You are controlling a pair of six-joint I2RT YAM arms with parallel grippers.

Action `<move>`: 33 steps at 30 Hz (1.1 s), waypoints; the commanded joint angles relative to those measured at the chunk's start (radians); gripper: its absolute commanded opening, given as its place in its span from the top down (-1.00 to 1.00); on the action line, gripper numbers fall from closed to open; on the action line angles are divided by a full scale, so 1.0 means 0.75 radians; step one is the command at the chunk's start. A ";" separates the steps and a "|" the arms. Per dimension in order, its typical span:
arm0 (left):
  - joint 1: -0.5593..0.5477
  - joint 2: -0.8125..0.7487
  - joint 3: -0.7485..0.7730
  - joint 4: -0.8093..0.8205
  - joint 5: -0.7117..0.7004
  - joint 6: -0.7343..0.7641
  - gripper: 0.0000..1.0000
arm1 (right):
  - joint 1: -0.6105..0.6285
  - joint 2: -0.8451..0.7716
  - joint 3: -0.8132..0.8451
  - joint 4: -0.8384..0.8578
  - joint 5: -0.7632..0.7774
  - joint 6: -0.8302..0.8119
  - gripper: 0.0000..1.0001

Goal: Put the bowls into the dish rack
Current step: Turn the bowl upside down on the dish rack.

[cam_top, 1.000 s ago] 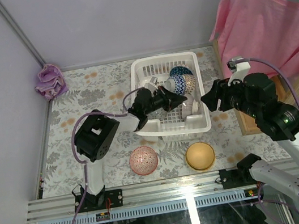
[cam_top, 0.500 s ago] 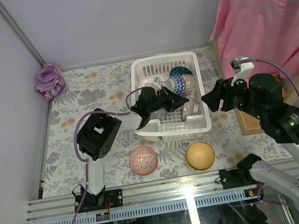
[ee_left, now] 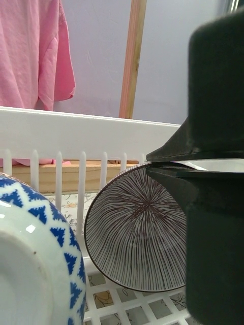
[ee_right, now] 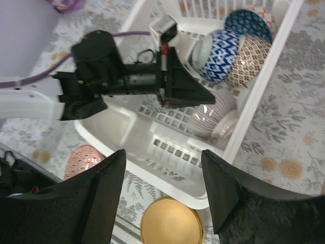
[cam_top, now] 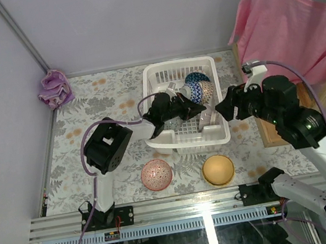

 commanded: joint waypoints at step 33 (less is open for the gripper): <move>0.142 0.117 -0.147 -0.599 -0.180 0.358 1.00 | -0.083 0.694 -0.229 0.176 0.394 -0.150 0.49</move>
